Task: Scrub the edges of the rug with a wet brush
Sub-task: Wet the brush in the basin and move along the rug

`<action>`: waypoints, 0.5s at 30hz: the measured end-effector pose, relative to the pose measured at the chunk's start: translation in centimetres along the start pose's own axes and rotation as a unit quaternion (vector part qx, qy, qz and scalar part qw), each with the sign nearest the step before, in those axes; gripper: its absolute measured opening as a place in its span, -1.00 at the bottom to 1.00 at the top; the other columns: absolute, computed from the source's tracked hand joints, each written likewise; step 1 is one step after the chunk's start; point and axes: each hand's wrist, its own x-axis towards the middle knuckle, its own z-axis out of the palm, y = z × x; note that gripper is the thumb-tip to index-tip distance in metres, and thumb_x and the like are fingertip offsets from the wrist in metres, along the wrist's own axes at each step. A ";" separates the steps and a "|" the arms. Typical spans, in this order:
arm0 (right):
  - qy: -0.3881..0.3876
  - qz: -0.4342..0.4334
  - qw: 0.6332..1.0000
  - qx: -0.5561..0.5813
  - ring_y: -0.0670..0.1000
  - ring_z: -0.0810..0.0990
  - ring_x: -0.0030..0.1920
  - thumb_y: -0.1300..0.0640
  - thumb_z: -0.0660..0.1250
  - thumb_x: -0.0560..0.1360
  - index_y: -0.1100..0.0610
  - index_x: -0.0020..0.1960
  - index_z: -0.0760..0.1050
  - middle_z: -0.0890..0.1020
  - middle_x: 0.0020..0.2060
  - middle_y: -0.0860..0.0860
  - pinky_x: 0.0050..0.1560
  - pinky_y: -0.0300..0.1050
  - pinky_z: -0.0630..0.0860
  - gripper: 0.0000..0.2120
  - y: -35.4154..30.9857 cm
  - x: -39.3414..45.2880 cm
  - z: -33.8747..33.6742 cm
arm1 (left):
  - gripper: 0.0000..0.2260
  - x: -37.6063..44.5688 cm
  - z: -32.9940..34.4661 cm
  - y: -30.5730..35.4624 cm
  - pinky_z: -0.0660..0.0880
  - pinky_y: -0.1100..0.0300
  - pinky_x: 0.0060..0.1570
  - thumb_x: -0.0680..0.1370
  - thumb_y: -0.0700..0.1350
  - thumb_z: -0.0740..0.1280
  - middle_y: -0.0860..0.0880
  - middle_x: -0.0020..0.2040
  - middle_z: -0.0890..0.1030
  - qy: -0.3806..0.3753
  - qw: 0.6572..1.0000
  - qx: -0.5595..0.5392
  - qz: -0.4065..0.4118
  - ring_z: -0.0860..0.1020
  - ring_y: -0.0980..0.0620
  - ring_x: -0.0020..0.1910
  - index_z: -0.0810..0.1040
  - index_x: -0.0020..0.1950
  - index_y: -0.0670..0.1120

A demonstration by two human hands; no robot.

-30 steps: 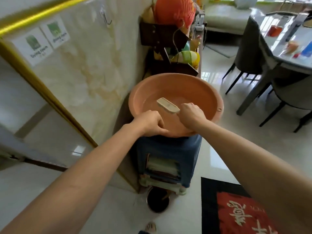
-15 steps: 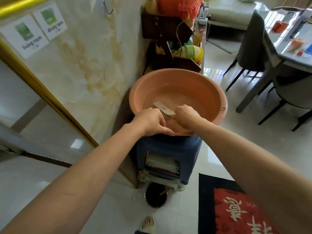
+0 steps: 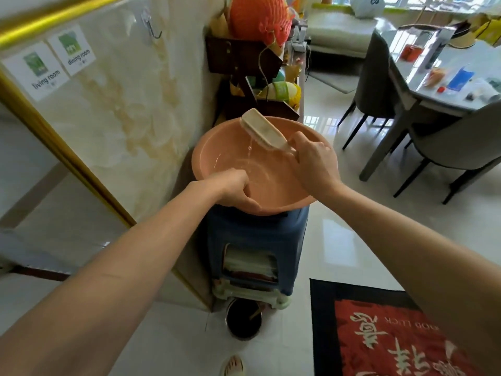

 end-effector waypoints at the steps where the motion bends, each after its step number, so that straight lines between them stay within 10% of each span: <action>1: 0.014 0.000 1.000 0.003 0.07 0.61 -0.13 0.13 0.24 0.62 0.16 0.12 0.50 0.62 -0.07 0.05 -0.13 -0.01 0.59 -0.86 0.4 -0.4 -0.4 | -0.66 0.0 -0.2 0.2 0.40 0.18 -0.33 0.47 0.17 0.45 0.06 -0.38 0.53 -0.001 1.000 0.003 0.007 0.49 0.07 -0.35 0.55 -0.38 -0.01; 5: -0.168 0.028 0.980 -0.103 0.04 0.64 -0.19 0.17 0.26 0.60 0.13 0.10 0.56 0.63 -0.11 0.04 -0.17 -0.09 0.60 -0.86 1.4 -1.6 -1.3 | -0.70 0.4 -0.9 0.2 0.57 0.09 0.01 0.52 0.16 0.39 0.04 -0.16 0.68 0.031 0.999 0.025 0.014 0.60 0.07 -0.17 0.70 -0.04 -0.07; 10: 0.016 0.066 0.998 0.003 0.11 0.63 -0.16 0.09 0.22 0.63 0.16 0.04 0.55 0.64 -0.07 0.09 -0.11 0.05 0.62 -0.82 1.1 -2.9 -1.6 | -0.67 1.3 -2.1 0.7 0.60 0.04 0.01 0.52 0.15 0.39 0.00 -0.02 0.67 0.062 0.994 0.086 0.009 0.60 0.03 -0.08 0.66 0.08 -0.08; 15: -0.122 0.145 0.982 -0.015 0.11 0.62 -0.16 0.24 0.21 0.60 0.21 0.03 0.56 0.61 -0.07 0.12 -0.09 0.05 0.63 -0.84 0.7 -3.7 -1.5 | -0.69 2.0 -3.0 1.3 0.56 0.13 -0.09 0.53 0.13 0.39 0.02 -0.03 0.65 0.061 0.994 0.087 0.029 0.60 0.05 -0.10 0.67 0.08 -0.08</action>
